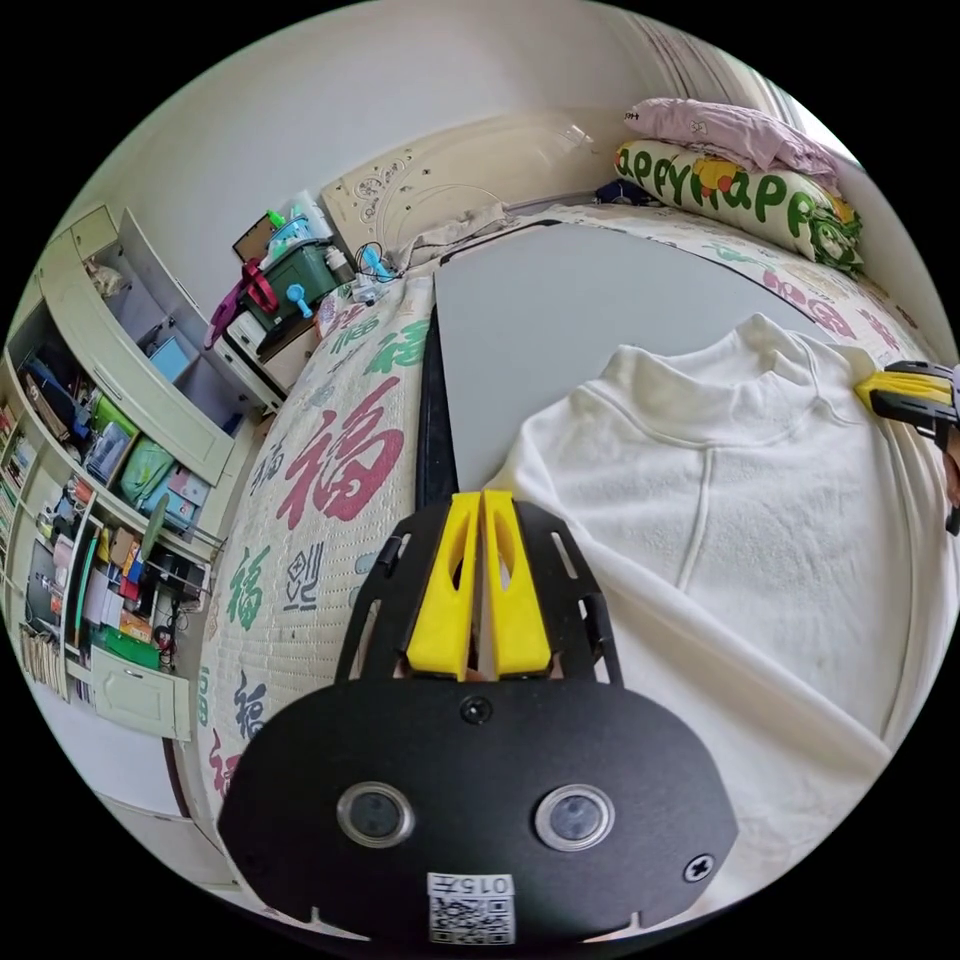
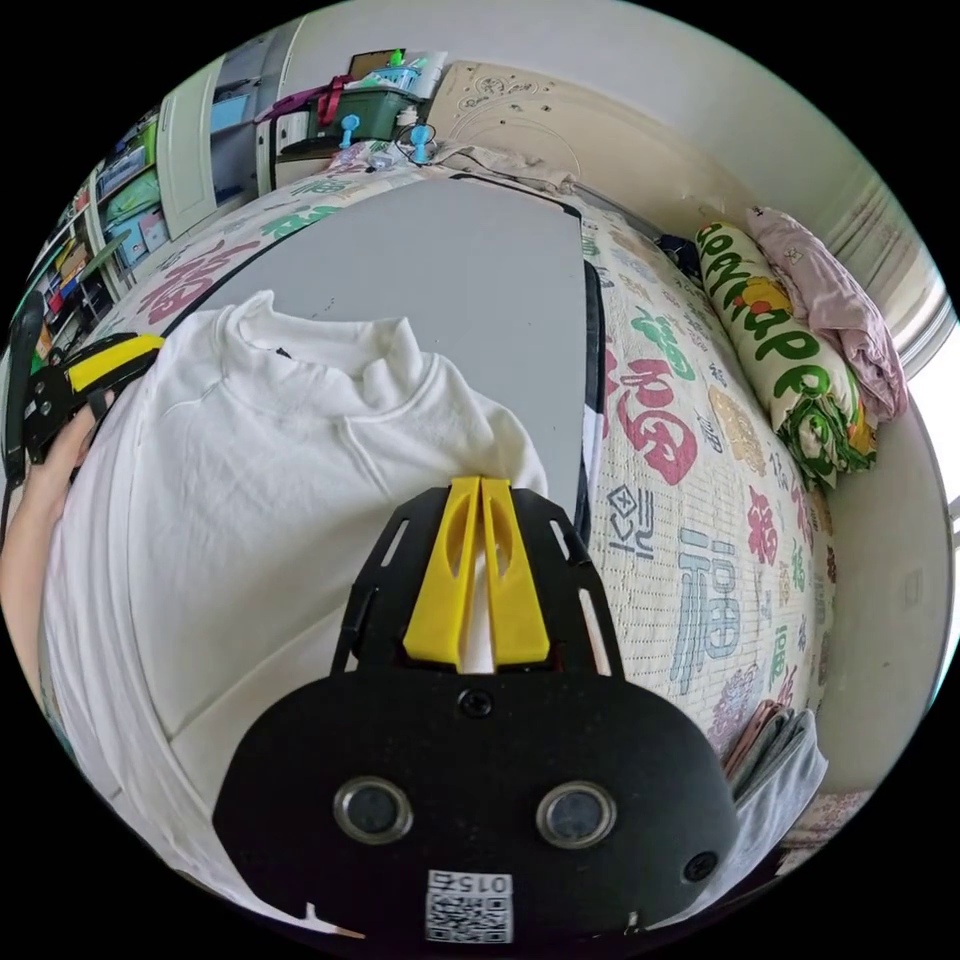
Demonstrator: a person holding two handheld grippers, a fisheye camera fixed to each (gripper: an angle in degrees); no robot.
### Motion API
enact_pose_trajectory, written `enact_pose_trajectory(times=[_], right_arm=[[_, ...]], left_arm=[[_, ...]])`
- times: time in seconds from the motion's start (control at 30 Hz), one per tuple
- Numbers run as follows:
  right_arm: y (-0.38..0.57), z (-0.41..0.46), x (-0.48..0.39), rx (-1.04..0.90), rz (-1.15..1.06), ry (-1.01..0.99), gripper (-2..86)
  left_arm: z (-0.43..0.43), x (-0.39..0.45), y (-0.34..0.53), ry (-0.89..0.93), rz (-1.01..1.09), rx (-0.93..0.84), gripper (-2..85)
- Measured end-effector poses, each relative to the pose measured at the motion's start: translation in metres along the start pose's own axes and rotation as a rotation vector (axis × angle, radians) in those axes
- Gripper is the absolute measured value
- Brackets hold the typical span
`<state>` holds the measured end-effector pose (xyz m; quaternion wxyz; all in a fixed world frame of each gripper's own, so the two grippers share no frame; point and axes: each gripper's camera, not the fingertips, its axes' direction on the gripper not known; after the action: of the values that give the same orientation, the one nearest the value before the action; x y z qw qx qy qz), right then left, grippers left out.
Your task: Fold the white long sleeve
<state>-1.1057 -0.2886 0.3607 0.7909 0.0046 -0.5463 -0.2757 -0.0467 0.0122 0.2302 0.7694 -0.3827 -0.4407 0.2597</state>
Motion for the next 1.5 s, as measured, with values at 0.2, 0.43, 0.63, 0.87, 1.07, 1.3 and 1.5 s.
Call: enact_pose_trajectory(times=[0.2, 0.43, 0.63, 0.87, 1.07, 1.3, 1.5], right_arm=[[0.05, -0.048, 0.05, 0.135, -0.021, 0.007, -0.8], [0.288, -0.216, 0.19, 0.301, 0.041, -0.186, 2.5], [0.512, -0.33, 0.297, 0.195, 0.191, -0.618, 3.9], [0.593, -0.367, 0.301, 0.084, 0.02, -0.742, 8.1], [0.606, -0.347, 0.301, -0.197, -0.14, -0.739, 9.7], [0.674, -0.365, 0.373, -0.167, -0.052, -0.751, 2.8], [0.698, -0.432, 0.392, 0.044, -0.15, -0.878, 0.9]], left_arm=[[0.0, -0.036, 0.024, 0.031, -0.016, 0.019, 0.5], [-0.061, -0.147, 0.106, 0.323, -0.071, 0.141, 9.7], [-0.186, -0.197, 0.255, 0.511, 0.072, 0.187, 11.2], [-0.305, -0.177, 0.455, 0.841, 0.066, 0.28, 11.5], [-0.356, -0.117, 0.523, 0.883, 0.153, 0.302, 12.7], [-0.38, -0.097, 0.53, 0.983, 0.071, 0.306, 13.8], [-0.406, -0.108, 0.521, 0.923, -0.027, 0.374, 16.8]])
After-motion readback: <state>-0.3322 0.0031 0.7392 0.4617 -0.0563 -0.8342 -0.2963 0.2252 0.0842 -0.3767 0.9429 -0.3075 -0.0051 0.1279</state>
